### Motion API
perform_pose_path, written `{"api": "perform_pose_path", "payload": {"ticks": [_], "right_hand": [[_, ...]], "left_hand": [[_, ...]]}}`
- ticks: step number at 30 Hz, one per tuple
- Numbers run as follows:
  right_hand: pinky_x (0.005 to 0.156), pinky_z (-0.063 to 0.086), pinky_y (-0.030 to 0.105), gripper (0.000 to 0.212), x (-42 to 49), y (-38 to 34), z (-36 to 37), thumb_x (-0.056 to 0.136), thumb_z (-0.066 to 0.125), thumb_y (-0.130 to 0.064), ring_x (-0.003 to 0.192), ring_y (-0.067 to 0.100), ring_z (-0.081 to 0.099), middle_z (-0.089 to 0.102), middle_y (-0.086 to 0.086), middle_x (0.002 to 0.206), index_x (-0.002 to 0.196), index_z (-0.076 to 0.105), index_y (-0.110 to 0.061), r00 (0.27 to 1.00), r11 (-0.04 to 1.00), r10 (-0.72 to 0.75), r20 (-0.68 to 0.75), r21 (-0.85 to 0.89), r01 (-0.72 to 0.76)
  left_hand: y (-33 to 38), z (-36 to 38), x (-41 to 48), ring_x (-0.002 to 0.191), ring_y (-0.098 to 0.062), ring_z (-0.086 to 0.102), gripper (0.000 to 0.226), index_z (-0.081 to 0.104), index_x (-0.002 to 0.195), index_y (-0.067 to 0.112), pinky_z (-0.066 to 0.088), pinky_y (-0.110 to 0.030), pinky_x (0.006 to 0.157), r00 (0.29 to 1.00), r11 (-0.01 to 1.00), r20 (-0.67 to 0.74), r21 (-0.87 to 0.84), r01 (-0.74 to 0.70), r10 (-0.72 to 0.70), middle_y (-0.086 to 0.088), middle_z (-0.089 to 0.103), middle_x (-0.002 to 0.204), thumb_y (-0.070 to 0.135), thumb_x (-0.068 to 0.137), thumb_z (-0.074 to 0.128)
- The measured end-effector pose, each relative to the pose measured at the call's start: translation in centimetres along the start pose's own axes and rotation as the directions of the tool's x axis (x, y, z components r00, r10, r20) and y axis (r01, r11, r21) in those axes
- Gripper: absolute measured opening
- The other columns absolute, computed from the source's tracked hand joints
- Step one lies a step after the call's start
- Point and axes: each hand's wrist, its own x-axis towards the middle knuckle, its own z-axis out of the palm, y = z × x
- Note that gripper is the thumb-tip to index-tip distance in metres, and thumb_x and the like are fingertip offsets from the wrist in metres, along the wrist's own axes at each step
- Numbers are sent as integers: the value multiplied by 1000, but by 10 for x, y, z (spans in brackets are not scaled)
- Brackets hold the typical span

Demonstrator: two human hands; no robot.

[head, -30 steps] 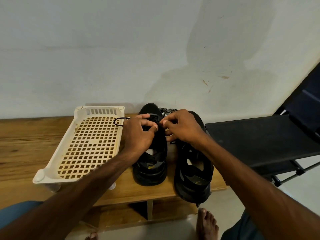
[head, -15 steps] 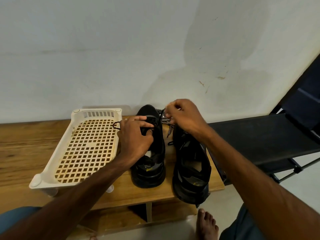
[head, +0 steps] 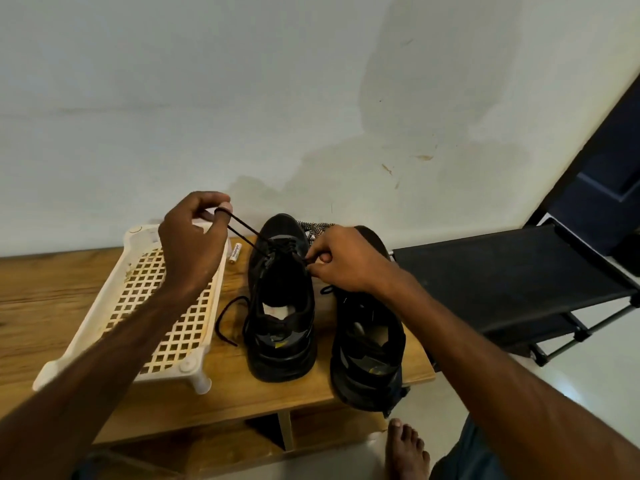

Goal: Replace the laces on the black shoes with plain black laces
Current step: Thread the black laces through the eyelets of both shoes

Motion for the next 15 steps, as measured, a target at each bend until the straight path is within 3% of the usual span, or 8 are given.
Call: {"api": "perform_pose_path", "payload": {"ticks": [4,7,8,10,12,13,14,15], "right_hand": [[59,38,1,12,3,-3,-3,93,70,-14,63,-5,57,70,-10,78,98,82,-13,990,995,19,-138,98,-6],[80,42,4,14,6,-5,-11,97,67,-19,88,-5,64,76,-7,103,99,79,-14,974,931,75,-212,365,8],[87,48,14,15,6,-7,-14,99,63,-18,97,3,69,77,-3,106,101,77,-13,974,825,120,-191,566,9],[89,55,33,14,6,-10,-22,103,53,-15,100,21,74,78,7,106,106,66,-10,981,412,170,-88,911,10],[73,58,35,11,6,-10,-27,103,48,-13,76,22,70,73,5,88,108,57,-9,985,25,171,-33,999,29],[65,54,33,11,6,-8,-27,103,48,-13,64,17,61,65,1,76,107,58,-8,980,-23,197,-23,999,28],[60,48,31,14,7,-5,-26,103,50,-14,56,13,52,57,-2,68,106,61,-7,972,55,234,-36,998,24],[57,43,28,17,7,-4,-23,102,53,-16,52,9,46,54,-5,65,104,66,-6,960,283,266,-86,959,7]], "left_hand": [[-4,4,-6,81,-8,66,10,78,96,23,51,-19,71,992,1000,121,-17,-16,18,9,75,91,26,95,69],[-2,11,-13,75,-7,66,9,79,88,25,46,-16,62,968,993,227,30,-112,102,13,74,83,22,90,71],[-1,14,-15,75,-5,65,9,79,87,26,42,-12,61,958,988,260,58,-144,124,15,74,82,21,89,72],[0,17,-19,79,-1,64,8,80,86,27,37,-7,63,940,977,316,125,-173,126,16,74,85,21,87,74],[1,17,-23,81,4,64,7,81,87,26,39,-3,64,933,976,350,158,-150,87,17,74,86,22,86,76],[1,17,-24,79,6,64,7,81,87,25,40,-1,65,929,980,365,157,-126,62,17,74,85,20,86,76],[2,16,-24,77,8,65,7,81,87,24,40,1,66,925,983,379,150,-103,39,15,75,83,19,85,77],[3,15,-23,75,7,66,7,82,87,23,41,0,66,921,987,390,141,-82,21,14,75,82,18,85,78]]}}
